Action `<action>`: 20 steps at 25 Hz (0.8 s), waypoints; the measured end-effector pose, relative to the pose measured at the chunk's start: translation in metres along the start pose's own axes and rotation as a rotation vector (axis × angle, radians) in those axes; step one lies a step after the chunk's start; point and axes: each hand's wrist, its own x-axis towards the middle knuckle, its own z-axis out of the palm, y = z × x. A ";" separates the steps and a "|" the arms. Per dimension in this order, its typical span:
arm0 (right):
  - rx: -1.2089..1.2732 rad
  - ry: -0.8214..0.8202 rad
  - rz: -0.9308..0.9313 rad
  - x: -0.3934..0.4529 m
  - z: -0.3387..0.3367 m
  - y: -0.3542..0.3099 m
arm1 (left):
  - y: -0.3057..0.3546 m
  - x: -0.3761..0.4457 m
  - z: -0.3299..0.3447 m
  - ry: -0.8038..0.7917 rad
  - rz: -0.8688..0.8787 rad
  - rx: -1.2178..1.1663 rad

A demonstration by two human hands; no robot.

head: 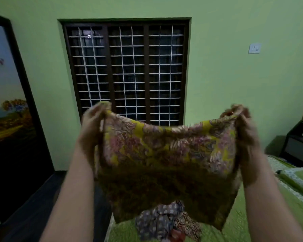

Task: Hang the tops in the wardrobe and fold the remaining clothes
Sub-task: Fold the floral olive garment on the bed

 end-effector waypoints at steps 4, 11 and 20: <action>-0.152 -0.142 0.199 0.033 0.066 0.050 | -0.017 0.002 0.108 -0.316 -0.102 0.111; -0.069 -0.275 0.250 0.023 0.081 0.065 | -0.030 -0.011 0.123 -0.510 -0.115 -0.142; -0.932 -0.328 -0.006 0.017 0.058 0.063 | -0.059 -0.004 0.105 -0.193 -0.155 0.122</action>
